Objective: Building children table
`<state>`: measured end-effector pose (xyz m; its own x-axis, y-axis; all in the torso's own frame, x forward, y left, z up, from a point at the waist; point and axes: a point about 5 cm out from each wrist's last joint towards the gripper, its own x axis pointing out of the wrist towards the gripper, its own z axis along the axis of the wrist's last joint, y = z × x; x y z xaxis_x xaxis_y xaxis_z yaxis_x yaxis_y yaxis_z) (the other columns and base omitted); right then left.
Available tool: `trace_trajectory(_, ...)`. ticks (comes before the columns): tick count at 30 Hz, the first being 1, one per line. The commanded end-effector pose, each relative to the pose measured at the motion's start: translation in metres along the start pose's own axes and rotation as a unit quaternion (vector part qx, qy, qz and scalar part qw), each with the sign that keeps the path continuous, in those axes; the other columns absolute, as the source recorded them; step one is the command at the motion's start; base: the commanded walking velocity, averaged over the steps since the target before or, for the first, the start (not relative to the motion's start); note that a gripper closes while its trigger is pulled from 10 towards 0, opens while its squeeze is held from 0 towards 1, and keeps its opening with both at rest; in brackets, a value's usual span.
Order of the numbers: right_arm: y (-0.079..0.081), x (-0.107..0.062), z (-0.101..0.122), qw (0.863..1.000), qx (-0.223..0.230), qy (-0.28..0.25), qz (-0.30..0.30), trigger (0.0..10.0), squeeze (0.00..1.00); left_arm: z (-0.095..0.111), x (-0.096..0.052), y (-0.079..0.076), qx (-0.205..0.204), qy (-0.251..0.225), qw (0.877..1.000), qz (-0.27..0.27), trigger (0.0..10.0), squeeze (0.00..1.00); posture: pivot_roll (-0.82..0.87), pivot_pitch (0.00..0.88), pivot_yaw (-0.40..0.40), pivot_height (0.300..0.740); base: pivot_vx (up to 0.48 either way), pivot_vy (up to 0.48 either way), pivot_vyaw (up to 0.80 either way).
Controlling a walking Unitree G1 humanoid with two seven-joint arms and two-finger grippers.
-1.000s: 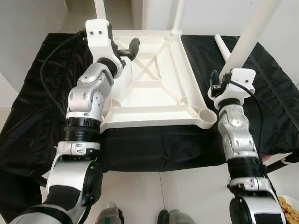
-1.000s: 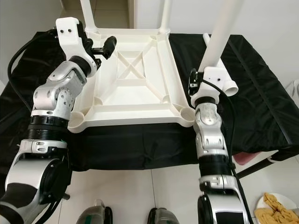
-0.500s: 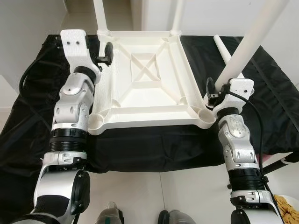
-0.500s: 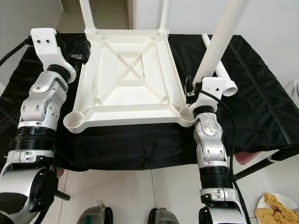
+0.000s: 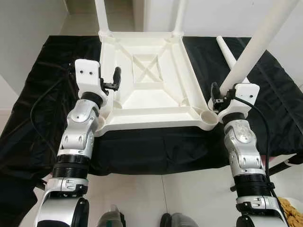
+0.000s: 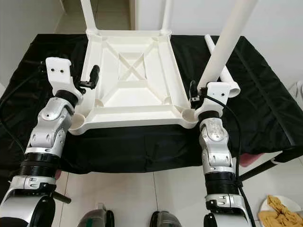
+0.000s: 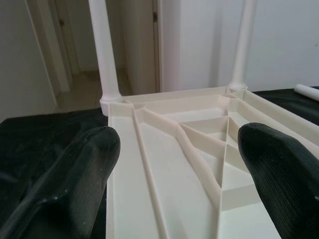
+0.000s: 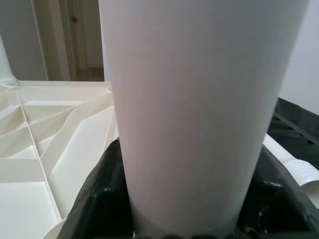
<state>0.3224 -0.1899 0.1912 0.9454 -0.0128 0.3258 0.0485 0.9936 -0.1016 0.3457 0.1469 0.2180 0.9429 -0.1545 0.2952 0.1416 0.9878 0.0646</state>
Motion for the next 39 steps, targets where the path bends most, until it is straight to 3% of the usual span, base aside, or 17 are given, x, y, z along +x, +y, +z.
trace_trajectory(1, 0.004, -0.003, 0.005, 1.0, 0.014, -0.019, 0.011, 10.0, 0.0, 0.003, -0.002, -0.006, 0.017, -0.006, 1.0, -0.02, 10.0, 0.0, 0.03, 0.068, 0.018, 0.74, 0.0, 0.0, 0.0)
trace_trajectory(8, 0.014, -0.013, 0.004, 0.998, 0.039, -0.021, 0.045, 10.0, 0.0, 0.006, -0.012, -0.018, 0.033, -0.014, 0.999, -0.021, 10.0, 0.0, 0.03, 0.062, 0.011, 0.74, 0.0, 0.0, 0.0)
trace_trajectory(16, 0.019, -0.02, -0.002, 0.997, 0.05, -0.011, 0.056, 10.0, 0.0, -0.009, -0.027, -0.032, 0.011, 0.013, 0.999, -0.03, 10.0, 0.0, 0.04, 0.06, 0.0, 0.74, 0.0, 0.0, 0.0)
trace_trajectory(32, 0.023, -0.028, -0.022, 0.996, 0.066, 0.018, 0.048, 10.0, 0.0, -0.029, -0.036, -0.014, 0.022, 0.047, 0.999, 0.011, 10.0, 0.0, 0.06, 0.061, -0.005, 0.74, 0.0, 0.0, 0.0)
trace_trajectory(39, 0.024, -0.032, -0.026, 0.996, 0.07, 0.024, 0.048, 10.0, 0.0, -0.029, -0.038, -0.02, 0.002, 0.048, 0.999, -0.006, 10.0, 0.0, 0.05, 0.058, -0.002, 0.74, 0.0, 0.0, 0.0)
